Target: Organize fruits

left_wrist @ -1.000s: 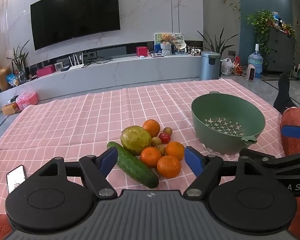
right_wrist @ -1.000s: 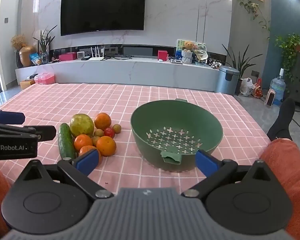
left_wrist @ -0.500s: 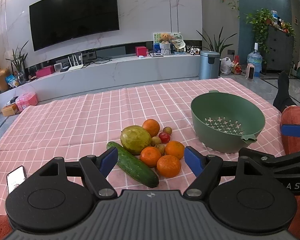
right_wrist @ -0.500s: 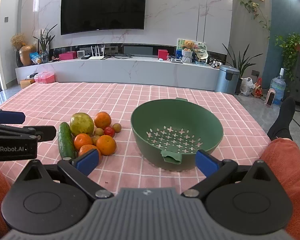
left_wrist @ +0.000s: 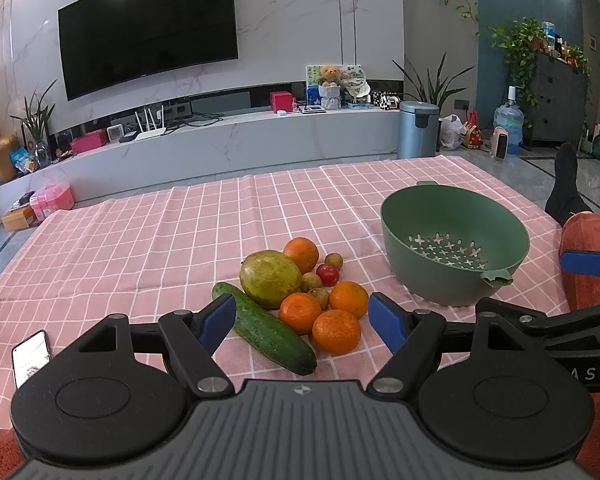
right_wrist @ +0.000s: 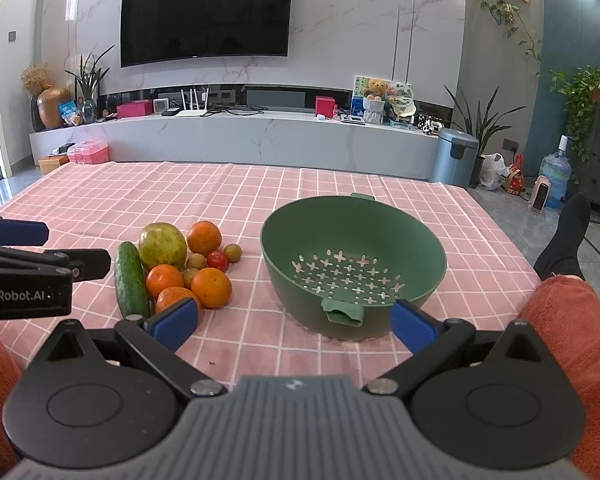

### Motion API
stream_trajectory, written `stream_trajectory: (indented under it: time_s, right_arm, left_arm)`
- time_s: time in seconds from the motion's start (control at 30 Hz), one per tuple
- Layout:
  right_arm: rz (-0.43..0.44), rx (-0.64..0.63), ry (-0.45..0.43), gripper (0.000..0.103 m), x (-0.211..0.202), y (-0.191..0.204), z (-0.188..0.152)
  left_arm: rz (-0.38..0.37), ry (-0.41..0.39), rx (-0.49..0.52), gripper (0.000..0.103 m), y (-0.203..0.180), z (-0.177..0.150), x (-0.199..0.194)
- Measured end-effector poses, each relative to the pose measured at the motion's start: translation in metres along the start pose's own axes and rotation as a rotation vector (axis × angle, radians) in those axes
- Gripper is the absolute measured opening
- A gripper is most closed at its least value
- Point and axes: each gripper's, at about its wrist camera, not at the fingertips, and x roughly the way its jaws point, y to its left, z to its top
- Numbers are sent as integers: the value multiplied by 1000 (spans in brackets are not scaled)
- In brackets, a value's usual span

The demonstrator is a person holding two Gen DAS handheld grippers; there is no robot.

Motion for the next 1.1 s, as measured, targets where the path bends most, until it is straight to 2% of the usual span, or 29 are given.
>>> stream_trajectory:
  time_s: [1.1]
  right_arm:
    - [-15,15,20,99,2,-2,-1]
  left_arm:
    - [-5,1,-3,89,-3,-4,-1]
